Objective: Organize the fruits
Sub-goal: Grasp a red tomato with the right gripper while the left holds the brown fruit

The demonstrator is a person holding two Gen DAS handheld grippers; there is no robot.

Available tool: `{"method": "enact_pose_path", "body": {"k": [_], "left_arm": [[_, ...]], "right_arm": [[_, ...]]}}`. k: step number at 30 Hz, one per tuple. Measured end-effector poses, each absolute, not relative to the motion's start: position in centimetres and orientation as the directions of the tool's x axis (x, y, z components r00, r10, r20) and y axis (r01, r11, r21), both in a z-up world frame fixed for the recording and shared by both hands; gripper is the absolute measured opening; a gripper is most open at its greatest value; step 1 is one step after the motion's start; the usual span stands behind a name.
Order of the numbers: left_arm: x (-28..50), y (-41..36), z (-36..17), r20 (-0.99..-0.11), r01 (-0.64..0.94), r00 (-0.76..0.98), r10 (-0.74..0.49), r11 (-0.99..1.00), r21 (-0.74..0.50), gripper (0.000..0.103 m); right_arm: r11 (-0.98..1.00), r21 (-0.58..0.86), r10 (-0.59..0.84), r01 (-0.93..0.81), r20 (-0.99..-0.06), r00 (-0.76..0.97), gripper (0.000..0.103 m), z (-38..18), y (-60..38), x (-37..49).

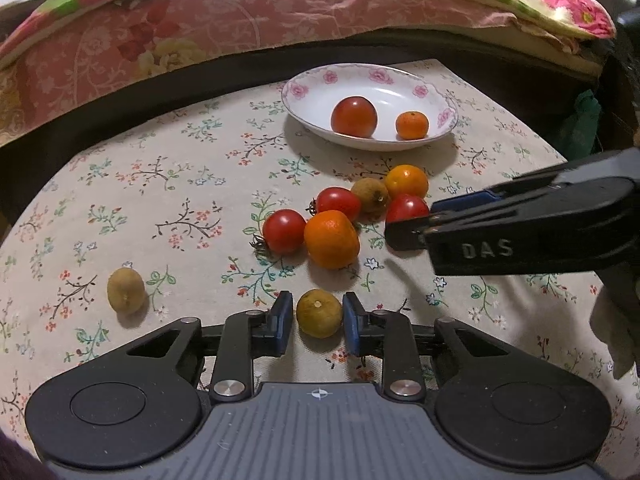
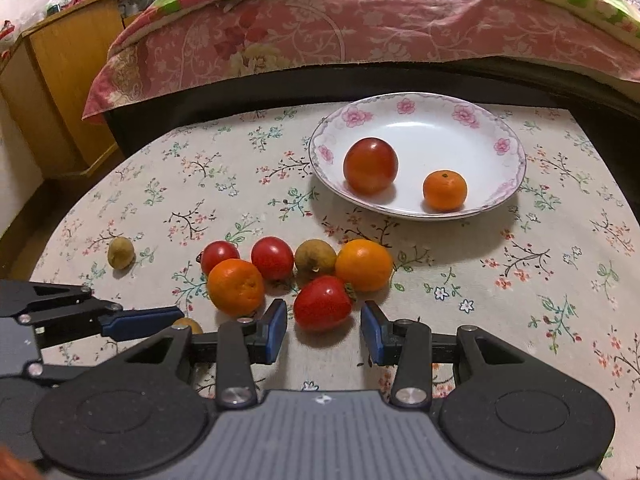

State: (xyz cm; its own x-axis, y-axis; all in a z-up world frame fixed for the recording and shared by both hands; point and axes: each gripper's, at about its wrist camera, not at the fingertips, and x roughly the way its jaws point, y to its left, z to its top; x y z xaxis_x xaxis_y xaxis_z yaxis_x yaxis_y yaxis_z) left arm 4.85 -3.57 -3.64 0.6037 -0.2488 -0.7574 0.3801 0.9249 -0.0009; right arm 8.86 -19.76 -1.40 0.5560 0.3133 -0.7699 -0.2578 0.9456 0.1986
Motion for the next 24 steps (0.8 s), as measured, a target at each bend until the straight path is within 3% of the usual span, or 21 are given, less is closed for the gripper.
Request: {"method": "enact_pose_path", "body": {"k": [9,11,17,24], "left_arm": [[5.0,-3.4,-4.0,-0.760,0.374,0.603,-0.244,0.927,-0.001,0.040],[4.9,-3.4,-4.0,-0.760,0.376,0.602,-0.244,0.927,0.000,0.040],[4.7,-3.5,-3.9,-0.766,0.393,0.591,-0.254,0.920,-0.002,0.033],[4.4,-3.4,-3.7,-0.766,0.400,0.587,-0.262,0.916,-0.006,0.032]], "right_arm": [[0.943,0.167,0.307,-0.287,-0.769,0.561,0.040,-1.9,-19.2,9.1],[0.943,0.159,0.304,-0.293,-0.771,0.560,0.036,-1.9,-19.1,9.1],[0.938,0.156,0.309,-0.309,-0.779,0.545,0.034,-1.6,-19.2,8.6],[0.929,0.169,0.330,-0.328,-0.781,0.531,0.034,-0.9,-19.7,7.0]]}}
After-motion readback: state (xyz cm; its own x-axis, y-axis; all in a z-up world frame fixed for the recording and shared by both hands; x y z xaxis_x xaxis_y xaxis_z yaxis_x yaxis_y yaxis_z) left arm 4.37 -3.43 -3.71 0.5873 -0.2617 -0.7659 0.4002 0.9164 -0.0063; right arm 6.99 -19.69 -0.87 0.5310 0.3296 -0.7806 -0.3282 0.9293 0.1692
